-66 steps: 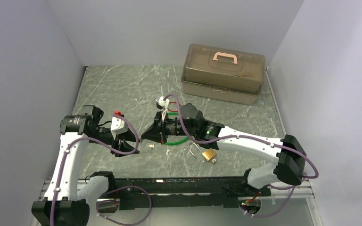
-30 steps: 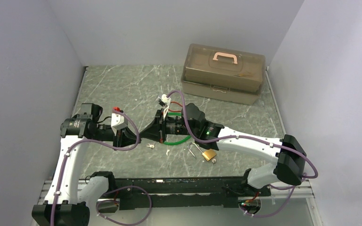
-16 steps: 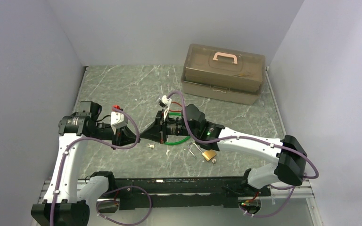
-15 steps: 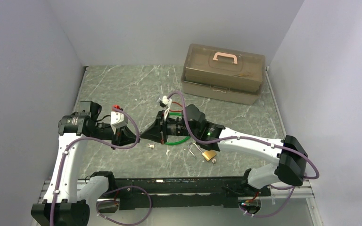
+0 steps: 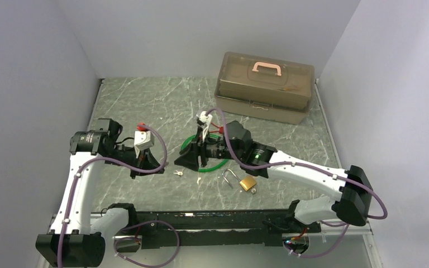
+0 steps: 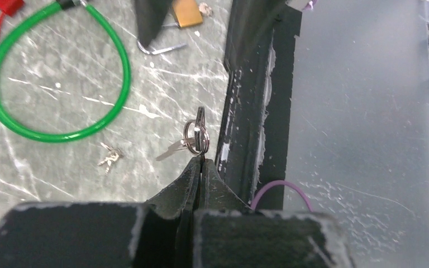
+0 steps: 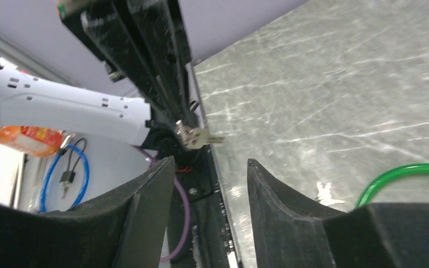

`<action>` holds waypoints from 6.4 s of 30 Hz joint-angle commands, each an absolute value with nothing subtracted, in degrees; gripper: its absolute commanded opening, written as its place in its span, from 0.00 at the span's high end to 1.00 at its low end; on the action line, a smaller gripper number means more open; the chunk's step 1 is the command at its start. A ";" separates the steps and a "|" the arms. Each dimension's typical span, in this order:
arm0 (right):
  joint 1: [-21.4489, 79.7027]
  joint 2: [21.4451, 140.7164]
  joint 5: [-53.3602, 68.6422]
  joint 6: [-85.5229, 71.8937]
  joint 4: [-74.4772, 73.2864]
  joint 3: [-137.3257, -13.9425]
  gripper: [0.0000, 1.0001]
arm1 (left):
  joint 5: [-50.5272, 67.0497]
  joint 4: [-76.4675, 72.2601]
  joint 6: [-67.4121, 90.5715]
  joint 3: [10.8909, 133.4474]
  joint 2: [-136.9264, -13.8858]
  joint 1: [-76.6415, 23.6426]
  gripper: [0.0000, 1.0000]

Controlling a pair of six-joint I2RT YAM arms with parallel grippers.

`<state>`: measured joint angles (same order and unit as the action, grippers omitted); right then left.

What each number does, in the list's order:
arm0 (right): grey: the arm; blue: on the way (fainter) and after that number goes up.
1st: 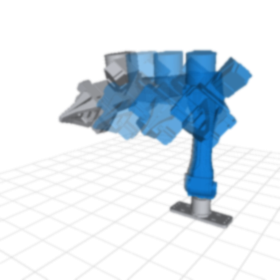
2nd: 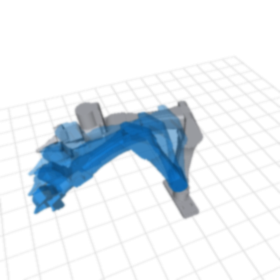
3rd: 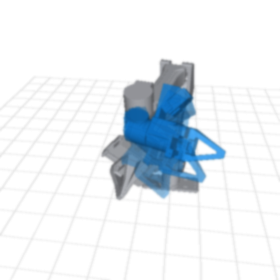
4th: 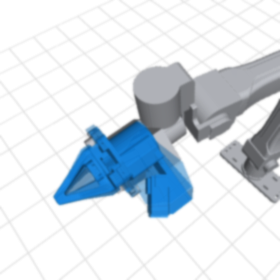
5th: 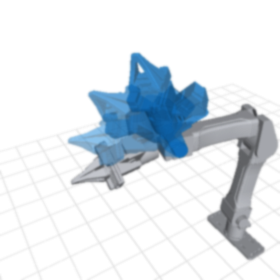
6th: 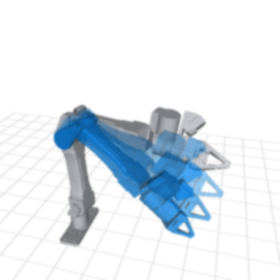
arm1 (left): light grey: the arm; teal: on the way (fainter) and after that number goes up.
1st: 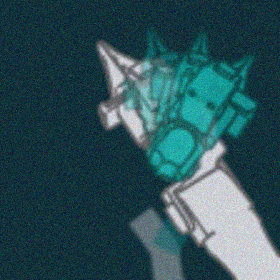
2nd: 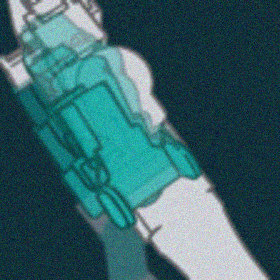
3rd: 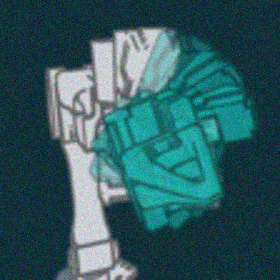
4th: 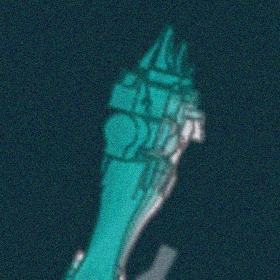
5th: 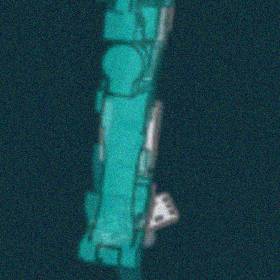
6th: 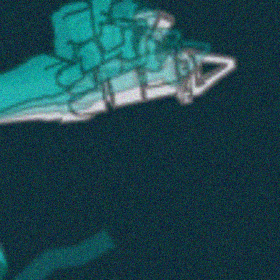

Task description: Unlock with the key

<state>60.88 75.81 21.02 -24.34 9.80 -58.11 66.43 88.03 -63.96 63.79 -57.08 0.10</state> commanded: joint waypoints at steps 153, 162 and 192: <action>60.24 67.81 26.72 -26.17 32.35 -36.70 1.00 | 38.92 90.55 -34.97 85.08 -73.17 -38.81 1.00; 59.11 66.62 28.08 -26.55 32.00 -37.10 1.00 | 39.10 90.63 -34.67 85.69 -72.39 -38.78 1.00; 59.15 69.72 34.05 -27.64 33.66 -41.74 0.68 | 38.59 90.57 -34.47 85.89 -72.16 -38.80 1.00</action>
